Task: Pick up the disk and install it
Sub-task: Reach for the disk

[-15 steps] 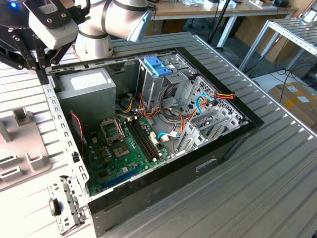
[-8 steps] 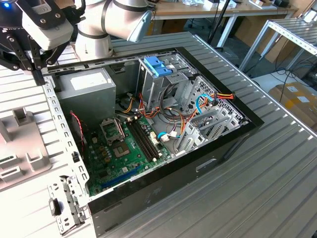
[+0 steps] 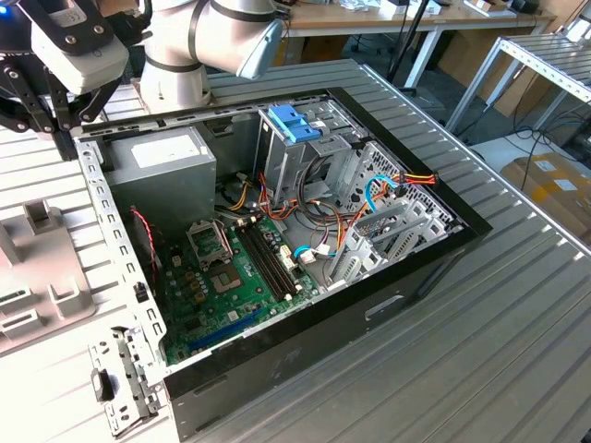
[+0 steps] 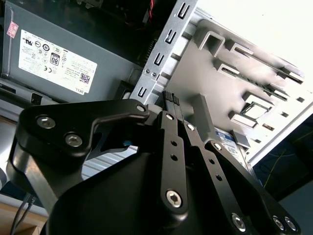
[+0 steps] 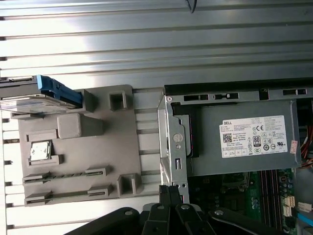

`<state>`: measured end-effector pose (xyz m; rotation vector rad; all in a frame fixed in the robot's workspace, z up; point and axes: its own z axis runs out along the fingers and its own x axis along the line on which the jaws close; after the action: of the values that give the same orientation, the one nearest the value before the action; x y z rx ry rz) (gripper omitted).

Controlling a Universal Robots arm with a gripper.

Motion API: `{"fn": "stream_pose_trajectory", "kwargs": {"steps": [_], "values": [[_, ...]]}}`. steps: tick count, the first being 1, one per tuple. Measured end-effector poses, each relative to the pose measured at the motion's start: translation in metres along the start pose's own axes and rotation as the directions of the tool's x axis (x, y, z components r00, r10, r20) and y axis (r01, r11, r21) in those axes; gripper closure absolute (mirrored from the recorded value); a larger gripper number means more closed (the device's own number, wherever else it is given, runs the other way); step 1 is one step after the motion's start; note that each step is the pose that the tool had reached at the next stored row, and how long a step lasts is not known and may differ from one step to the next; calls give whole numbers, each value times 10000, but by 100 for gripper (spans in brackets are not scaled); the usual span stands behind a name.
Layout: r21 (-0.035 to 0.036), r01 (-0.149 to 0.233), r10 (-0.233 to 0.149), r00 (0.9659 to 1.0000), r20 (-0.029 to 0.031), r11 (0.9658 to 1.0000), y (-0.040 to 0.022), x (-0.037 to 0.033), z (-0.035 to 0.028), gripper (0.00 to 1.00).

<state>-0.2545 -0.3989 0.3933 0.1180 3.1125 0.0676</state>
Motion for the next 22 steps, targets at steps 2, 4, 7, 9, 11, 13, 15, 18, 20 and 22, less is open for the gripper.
{"fn": "stream_pose_trajectory", "kwargs": {"steps": [2, 4, 7, 9, 11, 13, 15, 18, 20, 22], "values": [[0, 1, -1, 10000, 0, 10000, -2, 21, 0, 89], [0, 1, -1, 10000, 0, 10000, -3, 39, -1, 89], [-1, 0, 0, 10000, 1, 10000, -7, 87, -2, 89], [-1, 0, 0, 10000, 0, 10000, -9, 120, -3, 89], [-1, 0, 0, 10000, 1, 10000, -11, 139, -3, 89], [-1, 0, 0, 10000, 1, 10000, -12, 155, -3, 89], [-1, 0, 0, 10000, 1, 10000, -13, 168, -4, 89], [0, 0, 0, 10000, 0, 10000, -14, 187, -5, 89], [0, 0, 0, 10000, 0, 10000, -16, 205, -5, 89], [0, 0, 0, 10000, 0, 10000, -17, 224, -6, 89]]}}
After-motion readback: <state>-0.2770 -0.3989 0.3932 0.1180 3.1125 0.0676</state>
